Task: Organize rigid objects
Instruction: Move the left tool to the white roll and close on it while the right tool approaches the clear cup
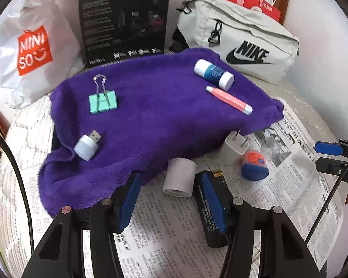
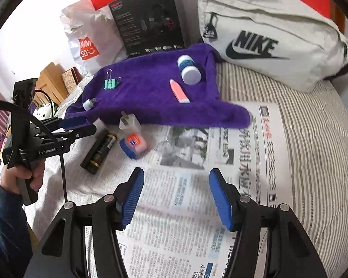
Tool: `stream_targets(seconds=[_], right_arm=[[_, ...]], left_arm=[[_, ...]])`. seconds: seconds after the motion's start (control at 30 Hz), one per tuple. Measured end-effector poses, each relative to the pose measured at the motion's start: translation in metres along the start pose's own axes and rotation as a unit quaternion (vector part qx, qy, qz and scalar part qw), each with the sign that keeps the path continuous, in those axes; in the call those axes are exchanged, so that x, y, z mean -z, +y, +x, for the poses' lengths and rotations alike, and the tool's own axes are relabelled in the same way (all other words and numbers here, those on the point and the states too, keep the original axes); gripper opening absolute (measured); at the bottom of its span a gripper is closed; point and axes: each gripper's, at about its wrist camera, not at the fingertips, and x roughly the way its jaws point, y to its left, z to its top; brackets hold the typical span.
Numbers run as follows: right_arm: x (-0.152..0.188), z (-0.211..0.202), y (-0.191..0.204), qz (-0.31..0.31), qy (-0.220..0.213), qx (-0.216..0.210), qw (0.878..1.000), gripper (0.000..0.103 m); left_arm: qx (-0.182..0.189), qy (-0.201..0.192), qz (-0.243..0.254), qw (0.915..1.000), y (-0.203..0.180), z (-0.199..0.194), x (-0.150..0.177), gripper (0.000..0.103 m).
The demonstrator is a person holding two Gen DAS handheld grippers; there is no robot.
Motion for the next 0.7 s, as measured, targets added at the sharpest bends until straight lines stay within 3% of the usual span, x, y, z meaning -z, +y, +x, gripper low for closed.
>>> stream_targets(seconds=[0.23,0.3,0.33,0.7], right_arm=[[0.001,0.006,-0.004,0.000,0.007,-0.006,1.000,0.058],[0.001,0.007,-0.002,-0.005,0.008,-0.008,1.000,0.058],[0.001,0.007,-0.001,-0.008,0.009,-0.008,1.000,0.058],[0.001,0.020,0.004,-0.017,0.028,-0.012,0.999,0.058]], left_arm=[[0.001,0.006,0.015,0.9999,-0.001,0.005,-0.002,0.050],[0.003,0.015,0.026,0.9995,-0.002,0.008,-0.001,0.031],[0.004,0.022,0.031,0.9993,-0.002,0.010,0.000,0.030],[0.002,0.029,0.030,0.9991,-0.006,0.015,-0.001,0.027]])
